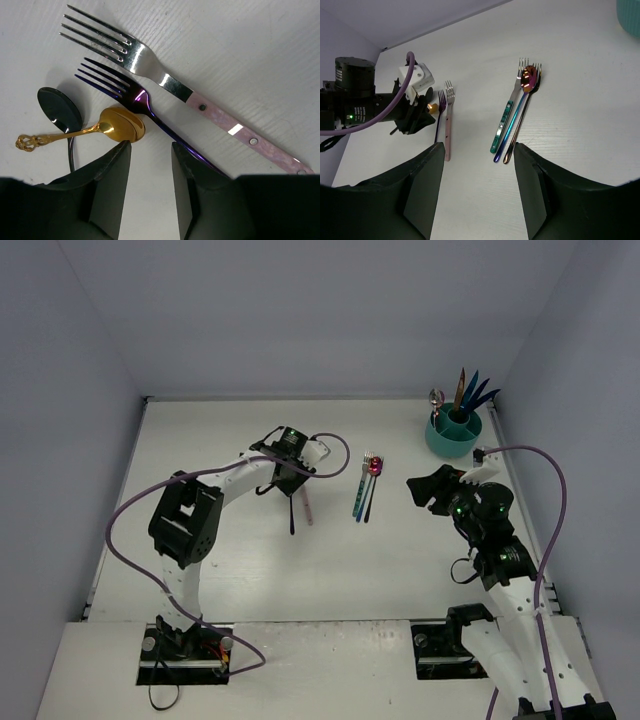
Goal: Sort the eating utensils into containers
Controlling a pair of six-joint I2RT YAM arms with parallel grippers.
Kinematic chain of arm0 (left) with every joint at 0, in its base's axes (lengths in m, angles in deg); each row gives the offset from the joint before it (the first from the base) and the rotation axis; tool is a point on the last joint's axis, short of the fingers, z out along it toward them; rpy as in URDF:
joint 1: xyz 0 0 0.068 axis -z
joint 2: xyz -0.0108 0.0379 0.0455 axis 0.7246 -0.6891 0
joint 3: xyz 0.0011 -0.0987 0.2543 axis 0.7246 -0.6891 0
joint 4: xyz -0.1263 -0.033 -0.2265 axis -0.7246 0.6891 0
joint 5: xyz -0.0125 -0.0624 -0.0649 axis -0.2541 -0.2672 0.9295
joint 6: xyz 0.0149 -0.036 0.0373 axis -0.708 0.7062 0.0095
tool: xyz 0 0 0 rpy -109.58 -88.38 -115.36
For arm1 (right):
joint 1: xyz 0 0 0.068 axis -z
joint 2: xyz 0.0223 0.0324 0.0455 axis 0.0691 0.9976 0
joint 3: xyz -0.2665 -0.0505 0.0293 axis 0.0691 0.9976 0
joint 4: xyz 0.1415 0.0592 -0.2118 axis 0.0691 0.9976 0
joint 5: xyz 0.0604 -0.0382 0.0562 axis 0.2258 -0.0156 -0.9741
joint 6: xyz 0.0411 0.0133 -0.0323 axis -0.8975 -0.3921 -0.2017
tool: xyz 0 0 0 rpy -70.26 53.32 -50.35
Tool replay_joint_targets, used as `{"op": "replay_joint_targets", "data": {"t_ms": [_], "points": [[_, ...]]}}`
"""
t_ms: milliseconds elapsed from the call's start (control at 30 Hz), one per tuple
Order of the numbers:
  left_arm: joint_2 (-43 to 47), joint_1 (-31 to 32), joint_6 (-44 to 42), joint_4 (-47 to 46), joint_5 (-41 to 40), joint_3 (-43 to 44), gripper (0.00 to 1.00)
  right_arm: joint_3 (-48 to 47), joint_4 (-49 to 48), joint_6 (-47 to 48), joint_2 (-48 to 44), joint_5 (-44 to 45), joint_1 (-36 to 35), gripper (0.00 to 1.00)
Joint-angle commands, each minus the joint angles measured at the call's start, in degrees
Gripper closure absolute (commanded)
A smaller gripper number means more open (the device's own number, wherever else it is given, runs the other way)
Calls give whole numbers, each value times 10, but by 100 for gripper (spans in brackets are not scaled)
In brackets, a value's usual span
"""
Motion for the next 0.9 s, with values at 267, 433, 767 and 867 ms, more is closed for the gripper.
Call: {"op": "replay_joint_targets", "data": {"t_ms": [267,433,767,867], "points": [[-7,-1,22,-24,-27,48,76,2,-24,8,-10,7,-4,45],[-12,-1,26,-22,-37,51,83,2,-21,7,-14,6,-4,45],[-8,-1,38,-27,-41,47,100,0,-16,4,-20,1,-3,45],[0,-1,41,-24,-41,46,100,-2,-14,2,-23,-1,-3,45]]}}
